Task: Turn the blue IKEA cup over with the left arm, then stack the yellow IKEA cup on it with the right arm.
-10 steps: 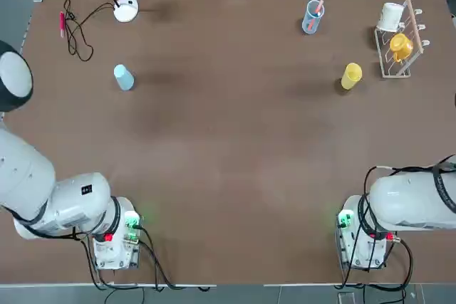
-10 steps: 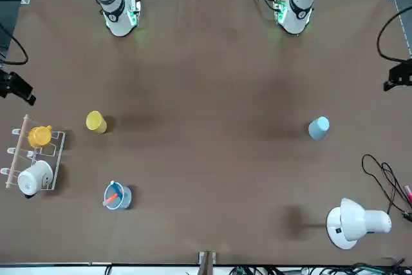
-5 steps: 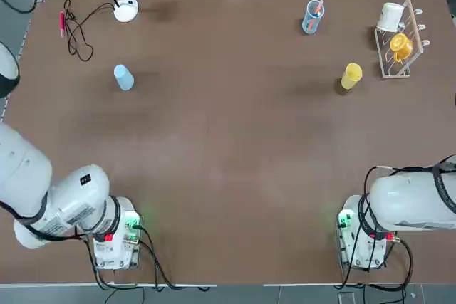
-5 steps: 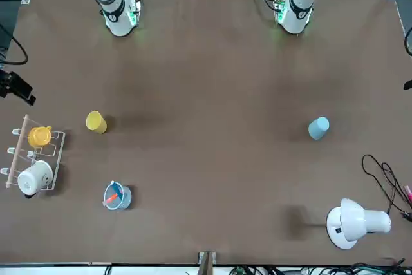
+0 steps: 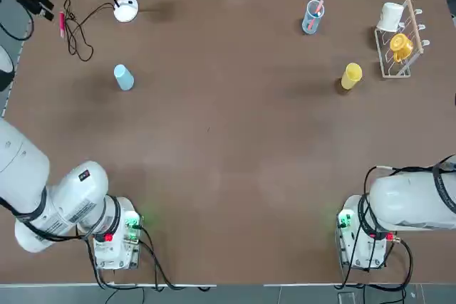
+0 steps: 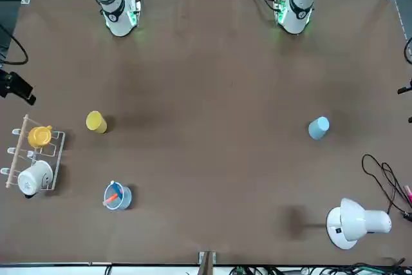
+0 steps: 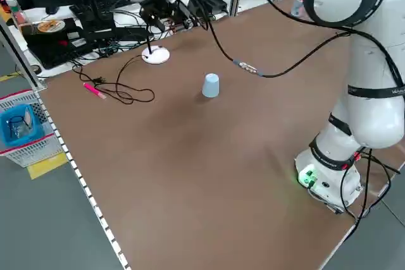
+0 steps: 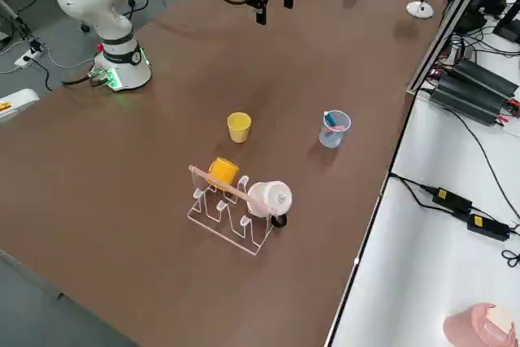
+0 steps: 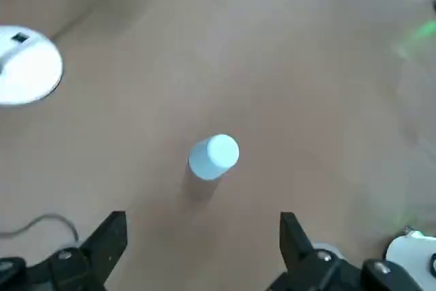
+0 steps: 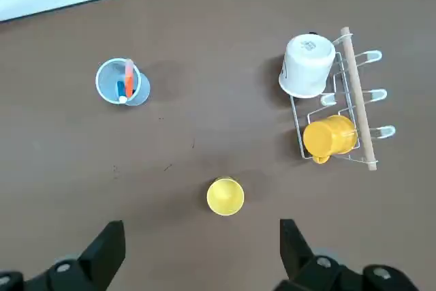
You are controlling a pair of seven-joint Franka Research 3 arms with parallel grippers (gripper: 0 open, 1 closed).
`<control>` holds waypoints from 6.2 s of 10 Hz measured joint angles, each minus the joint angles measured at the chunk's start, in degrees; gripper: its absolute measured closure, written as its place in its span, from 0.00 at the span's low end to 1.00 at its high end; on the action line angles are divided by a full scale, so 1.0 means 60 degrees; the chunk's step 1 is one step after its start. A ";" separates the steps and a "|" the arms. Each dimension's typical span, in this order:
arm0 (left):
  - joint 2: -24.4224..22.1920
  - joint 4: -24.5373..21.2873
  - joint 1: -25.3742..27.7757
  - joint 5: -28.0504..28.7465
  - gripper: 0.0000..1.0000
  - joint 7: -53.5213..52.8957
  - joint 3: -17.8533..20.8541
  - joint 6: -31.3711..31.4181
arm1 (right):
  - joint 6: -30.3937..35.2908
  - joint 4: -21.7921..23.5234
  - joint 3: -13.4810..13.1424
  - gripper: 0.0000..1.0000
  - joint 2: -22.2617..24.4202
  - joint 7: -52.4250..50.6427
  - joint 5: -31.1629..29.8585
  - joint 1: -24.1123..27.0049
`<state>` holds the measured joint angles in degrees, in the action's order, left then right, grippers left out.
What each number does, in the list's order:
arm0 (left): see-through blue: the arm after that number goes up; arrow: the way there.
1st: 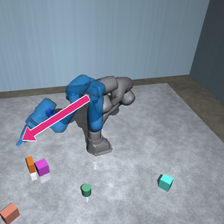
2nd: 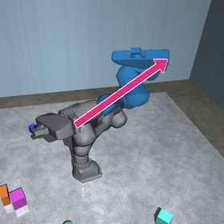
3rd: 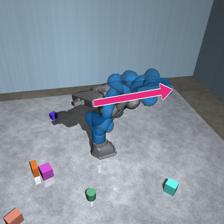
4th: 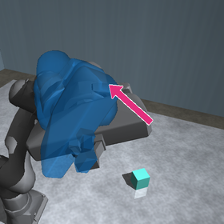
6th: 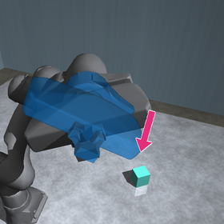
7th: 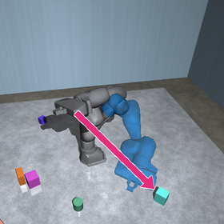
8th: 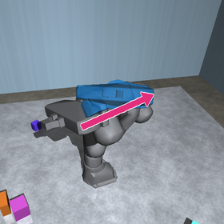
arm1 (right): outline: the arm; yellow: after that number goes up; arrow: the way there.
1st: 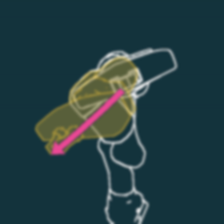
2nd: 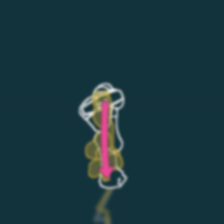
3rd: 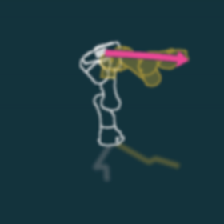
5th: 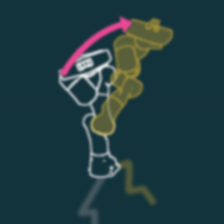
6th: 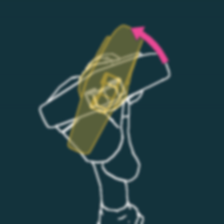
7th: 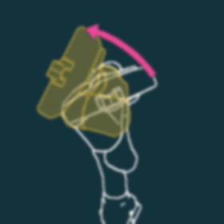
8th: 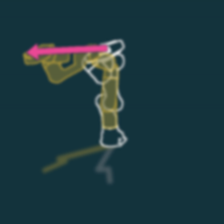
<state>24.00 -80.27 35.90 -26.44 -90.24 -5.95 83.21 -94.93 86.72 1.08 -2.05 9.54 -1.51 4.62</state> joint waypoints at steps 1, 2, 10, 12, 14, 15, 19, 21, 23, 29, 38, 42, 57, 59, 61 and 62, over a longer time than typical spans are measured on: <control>0.0284 -0.0044 0.0059 -0.0256 0.01 -0.0704 0.0001 -0.0041 | 0.0016 0.0000 0.0000 0.00 0.0000 0.0000 0.0000 0.0000; 0.0578 -0.0070 0.0122 -0.0408 0.01 -0.1076 0.0001 -0.0257 | 0.0021 0.0000 0.0000 0.00 0.0000 0.0000 0.0000 0.0000; 0.3674 -0.0355 0.0715 -0.2140 0.01 -0.5150 -0.0014 -0.0436 | 0.0027 -0.0001 -0.0009 0.00 0.0000 0.0001 0.0119 0.0012; 0.4044 -0.0391 0.0724 -0.2754 0.01 -0.6109 -0.0026 0.0064 | 0.0027 -0.0001 -0.0010 0.00 0.0000 0.0001 0.0129 0.0013; 0.4350 -0.0664 0.0708 -0.2842 0.01 -0.6821 -0.0084 0.0147 | 0.0040 -0.0001 -0.0005 0.00 0.0000 0.0001 0.0137 0.0010; 0.4437 -0.0923 0.0688 -0.2865 0.01 -0.7170 -0.0143 0.0249 | 0.0058 0.0001 0.0001 0.00 0.0001 0.0001 0.0142 0.0008; 0.4501 -0.1909 0.0672 -0.3147 0.01 -0.8366 -0.0307 0.0681 | 0.0098 0.0026 0.0017 0.00 0.0012 0.0001 0.0150 -0.0025; 0.4707 -0.2074 0.0653 -0.3352 0.01 -0.8700 -0.0447 0.0930 | 0.0106 0.0030 0.0017 0.00 0.0012 0.0001 0.0152 -0.0026; 0.4940 -0.2084 0.0520 -0.3777 0.01 -0.8745 -0.0576 0.1130 | 0.0098 0.0028 0.0016 0.00 0.0038 0.0001 0.0153 -0.0025; 0.5203 -0.2120 0.0097 -0.4039 0.01 -0.8914 -0.0585 0.1437 | 0.0077 0.0028 0.0010 0.00 0.0057 0.0001 0.0153 -0.0020; 0.5275 -0.2201 -0.0211 -0.4042 0.27 -0.9066 -0.0627 0.1457 | 0.0078 0.0031 0.0017 0.00 0.0057 0.0001 0.0154 -0.0024; 0.4222 -0.2012 -0.0392 -0.3811 0.28 -0.8579 -0.0823 0.1455 | 0.0079 0.0041 0.0020 0.00 0.0057 0.0001 0.0155 -0.0024; -0.2626 -0.5228 -0.3851 -0.0740 0.28 -0.3687 -0.1317 0.4790 | 0.0079 0.0071 0.0029 0.00 0.0057 0.0001 0.0158 -0.0028; -0.3095 -0.5245 -0.3852 0.0676 0.27 -0.2201 -0.2235 0.5550 | 0.0079 0.0077 0.0028 0.00 0.0057 0.0001 0.0158 -0.0028; -0.3178 -0.5247 -0.3876 0.2153 0.27 -0.0736 -0.3002 0.6321 | 0.0079 0.0083 0.0026 0.00 0.0057 0.0001 0.0158 -0.0027; -0.3172 -0.5243 -0.3869 0.2989 0.27 0.0144 -0.3467 0.6657 | 0.0079 0.0085 0.0025 0.00 0.0057 0.0001 0.0158 -0.0027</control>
<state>4.97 -111.72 12.68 -8.50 -89.37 -26.76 123.15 -94.46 87.23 1.23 -1.71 9.55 -0.56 4.46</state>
